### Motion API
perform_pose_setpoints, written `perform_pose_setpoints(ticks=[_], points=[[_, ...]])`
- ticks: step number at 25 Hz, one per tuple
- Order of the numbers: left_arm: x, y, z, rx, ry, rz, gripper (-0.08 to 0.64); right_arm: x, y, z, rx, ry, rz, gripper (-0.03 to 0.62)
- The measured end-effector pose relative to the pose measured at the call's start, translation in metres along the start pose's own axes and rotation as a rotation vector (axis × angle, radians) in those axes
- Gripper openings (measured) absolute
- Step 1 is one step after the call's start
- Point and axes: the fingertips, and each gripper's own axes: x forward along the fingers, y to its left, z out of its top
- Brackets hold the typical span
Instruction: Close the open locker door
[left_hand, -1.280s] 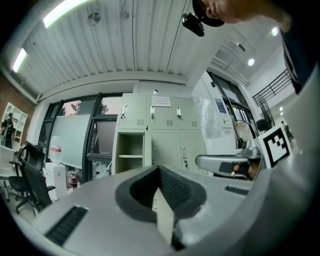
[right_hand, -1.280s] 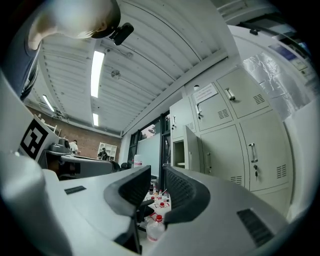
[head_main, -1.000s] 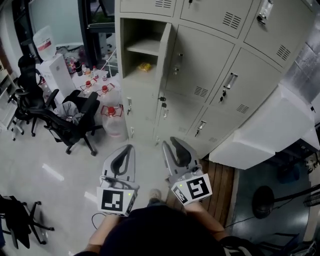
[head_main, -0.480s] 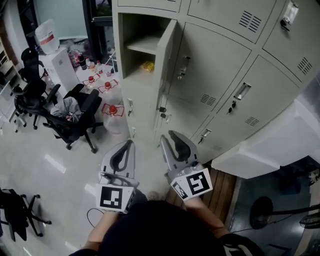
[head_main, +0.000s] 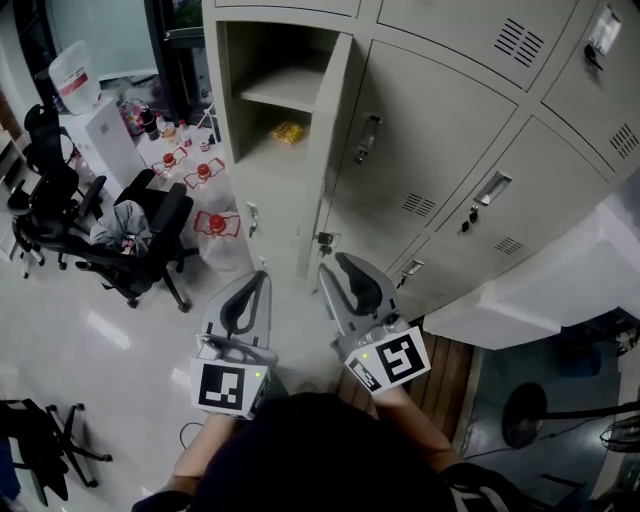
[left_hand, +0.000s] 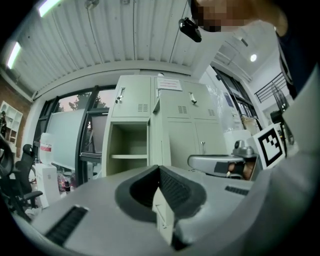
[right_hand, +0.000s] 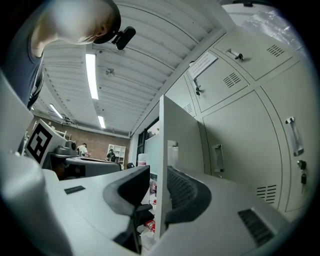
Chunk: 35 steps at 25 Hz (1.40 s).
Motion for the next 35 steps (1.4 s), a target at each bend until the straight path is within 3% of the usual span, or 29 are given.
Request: perform_pose_setpoints(ticks=[12, 24, 30, 35], points=[[0.075, 0.034, 0.003, -0.009, 0.001, -0.197, 0.0, 0.045, -0.018, -0.003, 0.012, 0.014, 0.018, 0.132], [0.103, 0.055, -0.004, -0.012, -0.009, -0.378, 0.0, 0.058, -0.013, -0.005, 0.1, 0.021, 0.183, 0.195], [0.101, 0.065, -0.009, 0.004, -0.023, -0.435, 0.0, 0.058, -0.016, -0.001, 0.109, -0.026, 0.164, 0.195], [0.093, 0.069, -0.01, 0.006, -0.033, -0.44, 0.0, 0.059, -0.016, 0.0, 0.102, -0.025, 0.191, 0.195]])
